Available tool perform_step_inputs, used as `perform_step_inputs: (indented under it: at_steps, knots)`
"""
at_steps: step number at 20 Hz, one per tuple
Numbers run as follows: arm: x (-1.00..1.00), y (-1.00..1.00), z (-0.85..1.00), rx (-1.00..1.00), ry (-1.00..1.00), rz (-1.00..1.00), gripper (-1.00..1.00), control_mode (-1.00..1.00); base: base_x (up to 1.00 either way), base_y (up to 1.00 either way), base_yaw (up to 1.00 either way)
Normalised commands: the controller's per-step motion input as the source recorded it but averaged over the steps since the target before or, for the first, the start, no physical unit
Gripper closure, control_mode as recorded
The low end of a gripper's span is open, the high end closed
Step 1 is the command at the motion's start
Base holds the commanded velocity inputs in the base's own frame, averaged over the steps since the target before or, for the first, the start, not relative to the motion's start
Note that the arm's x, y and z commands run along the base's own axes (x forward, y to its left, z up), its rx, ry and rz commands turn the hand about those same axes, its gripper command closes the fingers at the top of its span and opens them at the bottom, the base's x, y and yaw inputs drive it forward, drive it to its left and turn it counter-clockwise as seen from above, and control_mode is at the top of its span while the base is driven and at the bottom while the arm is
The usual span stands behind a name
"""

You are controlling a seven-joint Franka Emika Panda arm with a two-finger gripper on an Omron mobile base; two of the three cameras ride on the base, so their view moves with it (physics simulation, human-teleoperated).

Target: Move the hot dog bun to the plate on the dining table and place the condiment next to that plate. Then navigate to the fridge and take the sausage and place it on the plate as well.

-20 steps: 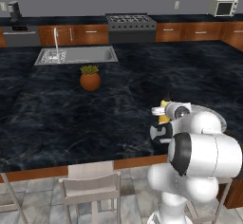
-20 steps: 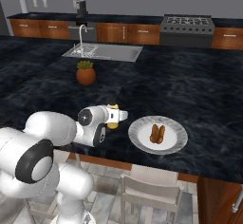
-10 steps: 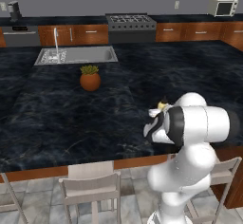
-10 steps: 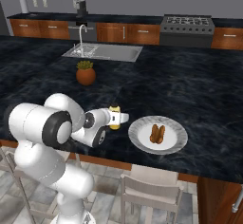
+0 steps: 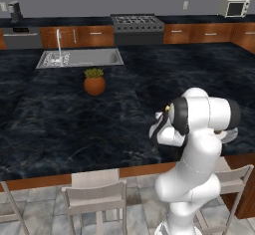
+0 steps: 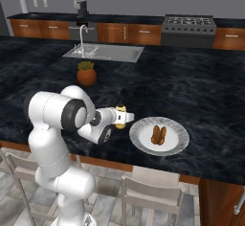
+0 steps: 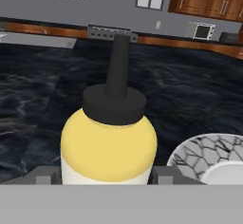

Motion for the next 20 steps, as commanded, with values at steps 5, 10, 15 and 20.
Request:
perform_step_inputs:
  at_steps: [5, 10, 15, 20]
  knots:
    - [0.29, -0.22, -0.22, 0.00, 0.00, 0.00, 1.00, -1.00, 0.00, 0.00, 0.00]
    - [0.08, -0.17, -0.48, 0.00, 0.00, 0.00, 1.00, -1.00, 0.00, 0.00, 0.00]
    - [0.00, -0.05, -0.50, 0.00, -0.04, 0.00, 1.00, -1.00, 0.00, 0.00, 0.00]
    - [0.01, 0.00, -0.44, 0.00, -0.04, 0.00, 1.00, -1.00, 0.00, 0.00, 0.00]
